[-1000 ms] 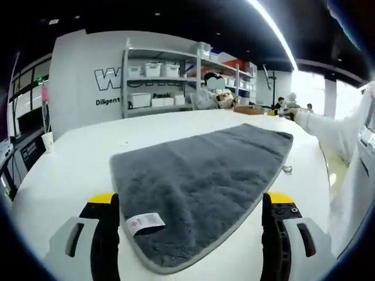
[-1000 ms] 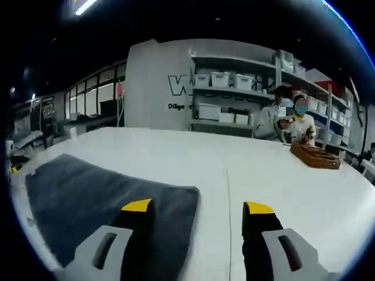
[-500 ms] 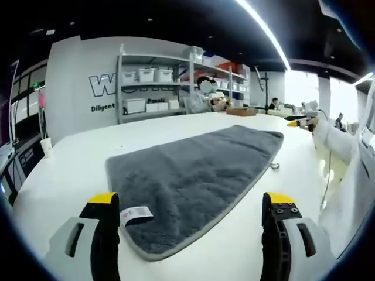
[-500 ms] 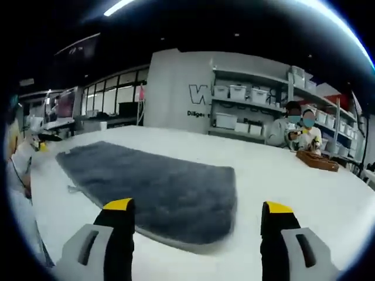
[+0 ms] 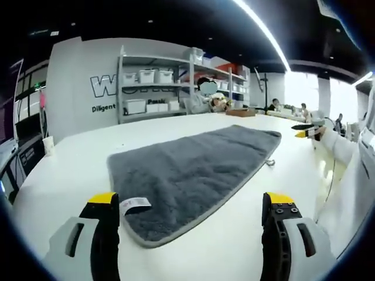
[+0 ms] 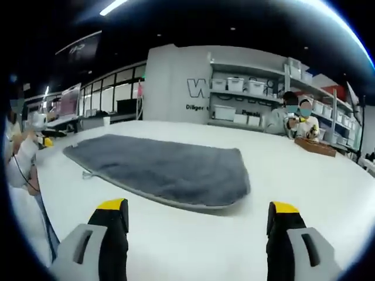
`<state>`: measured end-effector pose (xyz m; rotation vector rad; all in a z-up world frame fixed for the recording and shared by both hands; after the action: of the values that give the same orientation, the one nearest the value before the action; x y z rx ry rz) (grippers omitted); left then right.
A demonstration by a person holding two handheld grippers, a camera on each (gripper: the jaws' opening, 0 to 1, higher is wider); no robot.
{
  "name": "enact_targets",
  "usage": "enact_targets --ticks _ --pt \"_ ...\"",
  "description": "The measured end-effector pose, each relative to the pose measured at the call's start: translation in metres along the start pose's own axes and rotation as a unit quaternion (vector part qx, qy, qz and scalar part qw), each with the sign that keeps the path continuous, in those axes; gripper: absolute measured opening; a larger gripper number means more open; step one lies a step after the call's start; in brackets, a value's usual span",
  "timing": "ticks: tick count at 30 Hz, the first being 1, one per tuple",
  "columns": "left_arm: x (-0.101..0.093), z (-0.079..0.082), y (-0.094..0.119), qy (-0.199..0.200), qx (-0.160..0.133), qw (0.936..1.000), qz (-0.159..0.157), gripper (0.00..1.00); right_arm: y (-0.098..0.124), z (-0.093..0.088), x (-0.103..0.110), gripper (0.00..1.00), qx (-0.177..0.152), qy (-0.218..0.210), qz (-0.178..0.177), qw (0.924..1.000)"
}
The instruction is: Open the folded towel by lifting each exposed corner and separating the folded layers until the towel lies flat within the target outline without major curled edges
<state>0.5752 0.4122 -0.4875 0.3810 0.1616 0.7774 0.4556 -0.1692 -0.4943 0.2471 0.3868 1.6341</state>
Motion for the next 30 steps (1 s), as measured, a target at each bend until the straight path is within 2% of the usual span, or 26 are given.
enact_targets --ticks 3,4,7,9,12,15,20,22,30 --pt "0.001 0.001 0.003 0.001 -0.004 1.0000 0.004 1.00 -0.015 0.004 -0.012 0.94 0.011 -0.015 -0.012 0.9998" --pt "0.001 0.001 0.004 0.001 -0.005 1.0000 0.005 1.00 -0.018 0.003 -0.015 0.88 0.017 -0.025 -0.015 0.9994" --pt "0.002 0.001 0.006 0.003 -0.008 0.9999 0.008 1.00 -0.035 0.000 -0.027 0.79 0.032 -0.039 -0.020 0.9985" --pt "0.001 0.001 0.006 0.003 -0.008 0.9999 0.008 1.00 -0.042 -0.005 -0.037 0.71 0.045 -0.059 -0.040 0.9965" --pt "0.002 0.002 0.008 0.004 -0.010 0.9999 0.009 1.00 -0.048 -0.008 -0.046 0.58 0.048 -0.088 -0.053 0.9936" --pt "0.003 0.003 0.009 0.004 -0.013 0.9998 0.013 1.00 -0.055 -0.008 -0.048 0.41 0.045 -0.097 -0.051 0.9930" --pt "0.003 0.004 0.008 0.004 -0.014 0.9998 0.013 1.00 -0.056 -0.013 -0.060 0.11 0.063 -0.093 -0.087 0.9899" --pt "0.003 0.003 0.007 0.004 -0.013 0.9998 0.011 1.00 -0.055 -0.014 -0.062 0.00 0.064 -0.096 -0.091 0.9892" --pt "0.004 0.003 0.008 0.008 -0.015 0.9998 0.013 1.00 -0.047 -0.023 -0.070 0.00 0.062 -0.141 -0.102 0.9828"
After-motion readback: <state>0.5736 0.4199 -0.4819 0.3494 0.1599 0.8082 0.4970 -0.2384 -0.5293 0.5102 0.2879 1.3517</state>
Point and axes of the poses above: the point that each gripper's makers call its tool centre point, and the gripper's own axes: y roughly backward along the fingers, x roughly to its left, z roughly out of its top, the point moved 4 cm from there along y, roughly backward along the fingers, and after that the axes turned 6 degrees about x, right-handed, at the moved point
